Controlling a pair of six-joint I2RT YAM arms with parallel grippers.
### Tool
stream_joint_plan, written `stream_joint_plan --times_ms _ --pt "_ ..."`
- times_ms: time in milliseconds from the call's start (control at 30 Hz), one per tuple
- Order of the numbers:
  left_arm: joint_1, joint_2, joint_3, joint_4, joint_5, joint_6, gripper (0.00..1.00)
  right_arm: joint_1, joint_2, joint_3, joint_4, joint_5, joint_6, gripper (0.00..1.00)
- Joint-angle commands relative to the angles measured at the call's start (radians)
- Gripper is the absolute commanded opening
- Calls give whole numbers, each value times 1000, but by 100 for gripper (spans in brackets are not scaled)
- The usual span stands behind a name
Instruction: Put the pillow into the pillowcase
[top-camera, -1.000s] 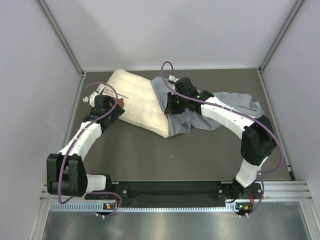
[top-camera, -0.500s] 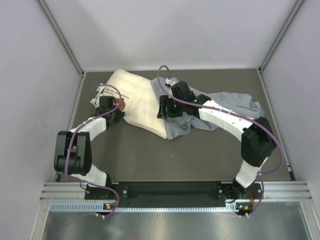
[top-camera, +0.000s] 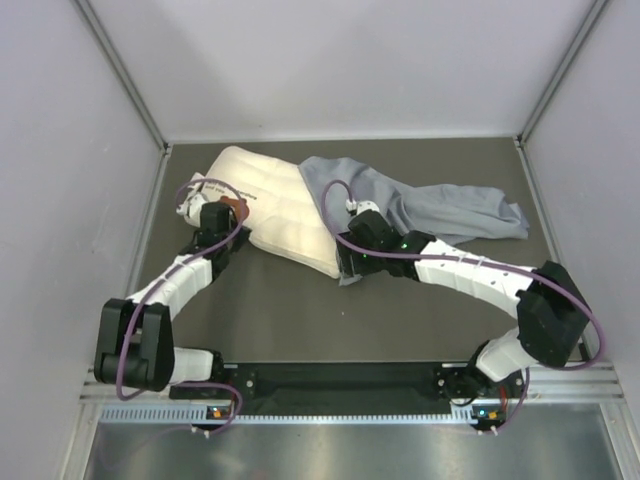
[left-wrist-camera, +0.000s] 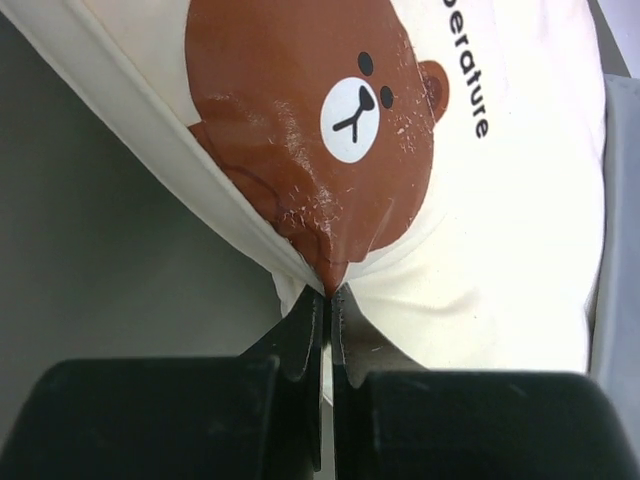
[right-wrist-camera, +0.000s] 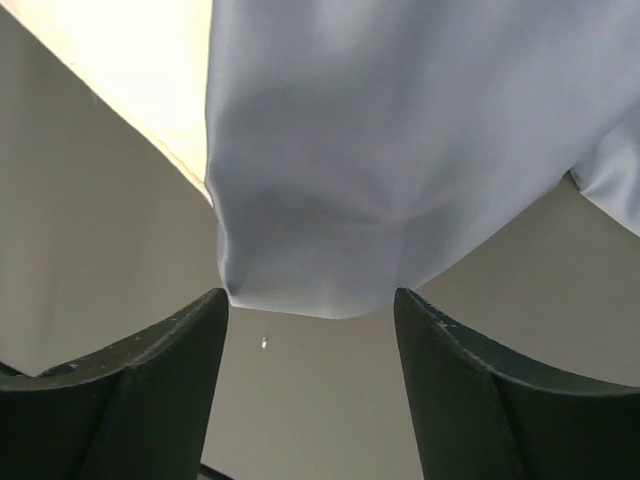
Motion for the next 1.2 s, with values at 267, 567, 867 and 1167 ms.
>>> stream_joint_plan --times_ms 267,567,867,1167 --pt "-102 -134 -15 -31 -125 -36 0 71 48 -40 100 184 8 74" --pt "-130 -214 -16 -105 -154 -33 0 79 73 -13 74 261 0 0" --pt "-443 -235 -15 -105 -344 -131 0 202 135 194 10 187 0 1" --pt "-714 -223 5 -53 -452 -210 0 171 129 225 77 28 22 0"
